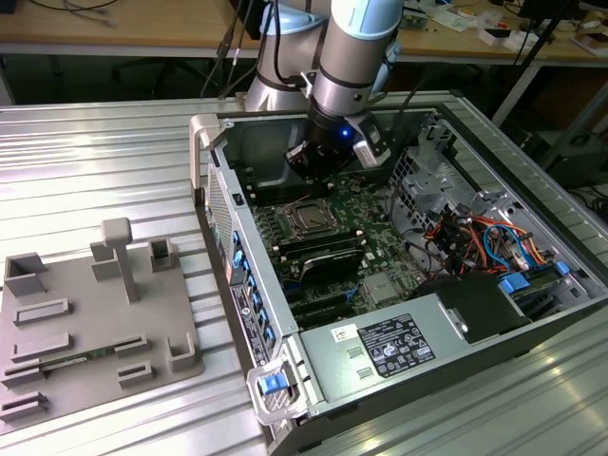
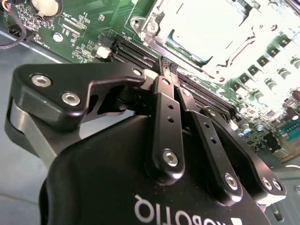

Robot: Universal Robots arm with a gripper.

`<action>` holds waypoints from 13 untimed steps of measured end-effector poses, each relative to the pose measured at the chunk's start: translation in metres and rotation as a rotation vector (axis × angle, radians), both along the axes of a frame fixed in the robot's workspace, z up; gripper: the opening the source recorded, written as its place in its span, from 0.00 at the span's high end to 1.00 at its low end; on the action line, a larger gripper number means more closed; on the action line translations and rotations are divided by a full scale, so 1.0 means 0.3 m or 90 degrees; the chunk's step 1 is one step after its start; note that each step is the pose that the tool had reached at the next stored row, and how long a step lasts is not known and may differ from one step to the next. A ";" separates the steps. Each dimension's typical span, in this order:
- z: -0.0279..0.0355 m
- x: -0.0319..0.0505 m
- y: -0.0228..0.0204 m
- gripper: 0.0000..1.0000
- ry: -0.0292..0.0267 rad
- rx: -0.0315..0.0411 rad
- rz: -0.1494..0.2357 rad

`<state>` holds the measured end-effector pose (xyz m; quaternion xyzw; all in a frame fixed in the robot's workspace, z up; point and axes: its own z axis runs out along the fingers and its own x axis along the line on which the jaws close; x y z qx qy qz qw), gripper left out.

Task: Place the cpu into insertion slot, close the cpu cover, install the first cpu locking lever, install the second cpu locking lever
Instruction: 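Install the first cpu locking lever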

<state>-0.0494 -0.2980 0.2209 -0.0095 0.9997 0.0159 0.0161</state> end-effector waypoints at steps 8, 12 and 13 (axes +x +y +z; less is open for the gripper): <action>-0.023 0.006 0.006 0.89 -0.0007 0.0003 0.003; -0.035 0.006 0.006 0.89 -0.0007 0.0002 0.003; -0.037 0.006 0.006 0.89 -0.0007 0.0003 0.003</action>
